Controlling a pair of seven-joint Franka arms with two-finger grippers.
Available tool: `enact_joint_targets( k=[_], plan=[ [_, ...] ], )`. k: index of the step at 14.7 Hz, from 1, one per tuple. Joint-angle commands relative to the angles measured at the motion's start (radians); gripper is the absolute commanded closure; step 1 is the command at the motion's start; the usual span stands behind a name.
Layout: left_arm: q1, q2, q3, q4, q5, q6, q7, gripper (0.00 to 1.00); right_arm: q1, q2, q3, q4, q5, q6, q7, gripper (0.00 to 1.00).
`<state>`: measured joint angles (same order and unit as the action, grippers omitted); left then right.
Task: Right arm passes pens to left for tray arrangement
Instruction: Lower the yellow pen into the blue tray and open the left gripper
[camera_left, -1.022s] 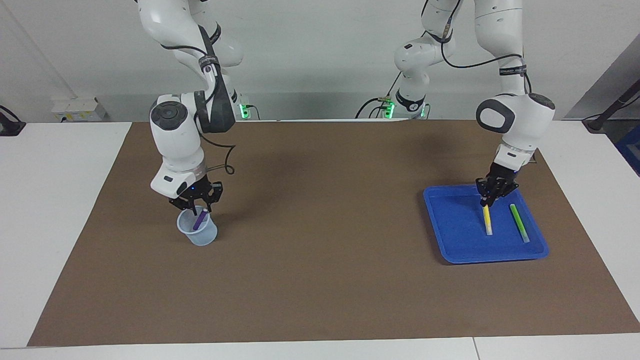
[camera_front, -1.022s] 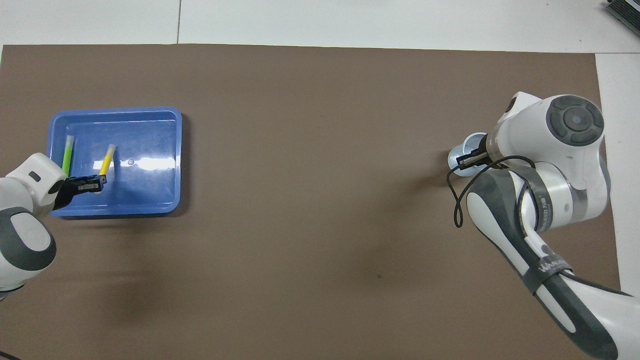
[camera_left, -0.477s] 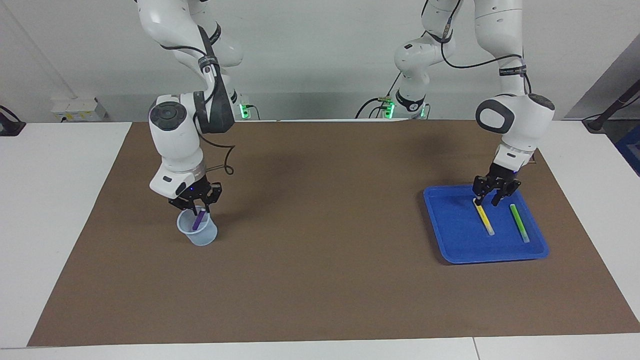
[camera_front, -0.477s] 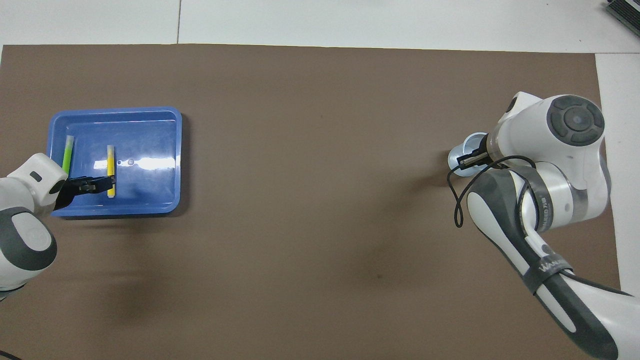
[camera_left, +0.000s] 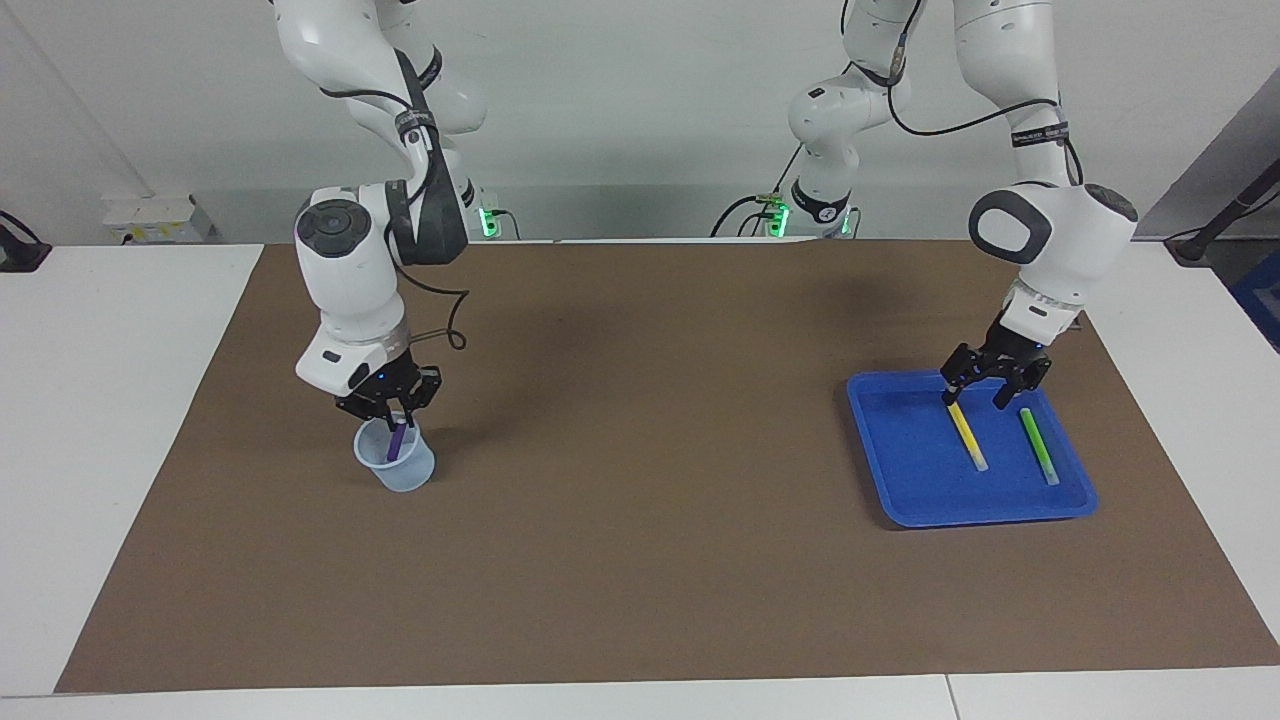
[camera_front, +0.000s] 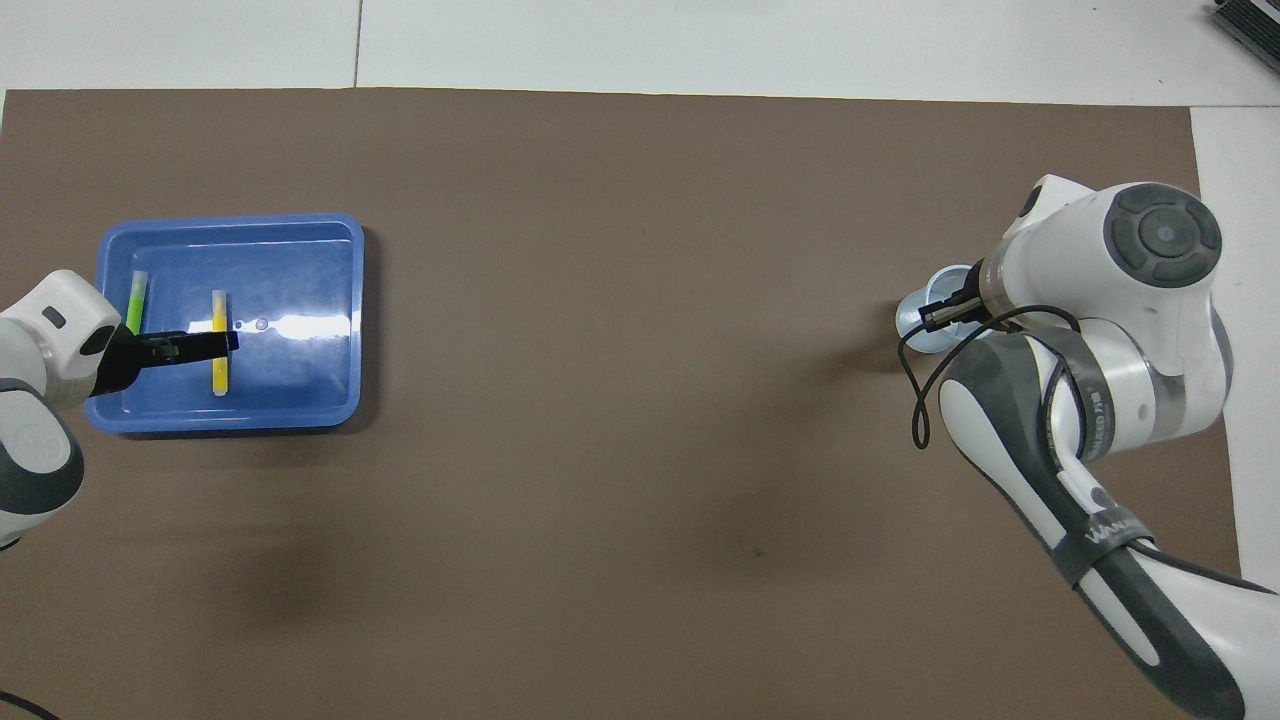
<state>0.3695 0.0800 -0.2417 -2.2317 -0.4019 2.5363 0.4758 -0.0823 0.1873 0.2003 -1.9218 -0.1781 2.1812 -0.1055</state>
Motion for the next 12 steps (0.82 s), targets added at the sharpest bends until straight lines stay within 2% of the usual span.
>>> enact_joint_targets(
  k=[1, 4, 8, 12],
  plan=[
    [-0.026, 0.011, 0.009, 0.055, 0.008, -0.060, -0.026, 0.01, -0.014, 0.000, 0.013, 0.029, -0.023, -0.047, 0.021, 0.91],
    [-0.034, 0.011, 0.009, 0.151, 0.023, -0.247, -0.113, 0.00, -0.030, -0.012, 0.016, 0.058, -0.023, -0.092, 0.018, 0.93],
    [-0.089, 0.009, 0.006, 0.292, 0.135, -0.451, -0.342, 0.00, -0.040, -0.049, 0.016, 0.078, -0.012, -0.129, 0.012, 0.94],
    [-0.095, 0.011, -0.002, 0.313, 0.092, -0.488, -0.387, 0.00, -0.044, -0.092, 0.018, 0.138, 0.050, -0.171, 0.009, 0.94]
  ],
)
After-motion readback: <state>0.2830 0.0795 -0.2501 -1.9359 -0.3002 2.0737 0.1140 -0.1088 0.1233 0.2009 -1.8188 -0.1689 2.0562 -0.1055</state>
